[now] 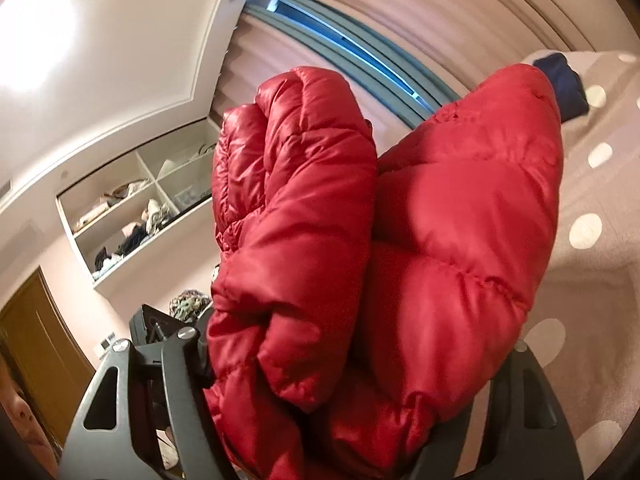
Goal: Fold large clothes
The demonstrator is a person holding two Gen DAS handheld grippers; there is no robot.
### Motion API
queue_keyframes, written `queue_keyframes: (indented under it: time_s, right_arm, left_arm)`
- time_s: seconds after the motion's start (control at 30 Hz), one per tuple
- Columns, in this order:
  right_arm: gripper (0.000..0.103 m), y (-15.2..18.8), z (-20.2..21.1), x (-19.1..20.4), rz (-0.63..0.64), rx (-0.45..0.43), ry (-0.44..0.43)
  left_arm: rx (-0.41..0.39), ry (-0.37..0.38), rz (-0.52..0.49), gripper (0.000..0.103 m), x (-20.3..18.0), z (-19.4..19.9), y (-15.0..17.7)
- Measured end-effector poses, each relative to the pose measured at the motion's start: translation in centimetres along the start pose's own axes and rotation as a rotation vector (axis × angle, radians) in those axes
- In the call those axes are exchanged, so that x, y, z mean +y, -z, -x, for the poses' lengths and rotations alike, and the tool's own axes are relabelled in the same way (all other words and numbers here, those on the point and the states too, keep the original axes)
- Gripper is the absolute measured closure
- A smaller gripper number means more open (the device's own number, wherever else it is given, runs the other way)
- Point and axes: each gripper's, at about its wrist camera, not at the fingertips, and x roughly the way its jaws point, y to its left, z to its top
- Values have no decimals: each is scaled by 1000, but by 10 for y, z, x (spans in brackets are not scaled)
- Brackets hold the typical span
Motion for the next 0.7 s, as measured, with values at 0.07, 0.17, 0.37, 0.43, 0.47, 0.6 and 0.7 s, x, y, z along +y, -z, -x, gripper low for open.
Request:
queue_keyframes:
  time_s: [0.07,0.17,0.37,0.43,0.47,0.6,0.7]
  right_arm:
    - [31,1,-3,4,14,6,2]
    - [31,3,-11,8,33,19,3]
    - [31,5,-27,19,80,64,-15]
    - [31,6,-39,25,97,80,-15]
    - [31,5,-44,29,109,88,-11]
    - [31,4,-68,42,177,118,40]
    - [32,6,-91,45,238,137,105]
  left_arm:
    - [-2,-5,12,14,3,4,-2]
    - [-12,-30,8,14,6,12,-5]
    - [-72,-99,-43,14,11,33,-13]
    - [-92,-119,-39,14,18,37,-16]
    - [-98,-126,-35,14,22,38,-18]
    - [-142,-154,-35,14,37,41,-29]
    - [-145,-173,-79,14,50,30,-38]
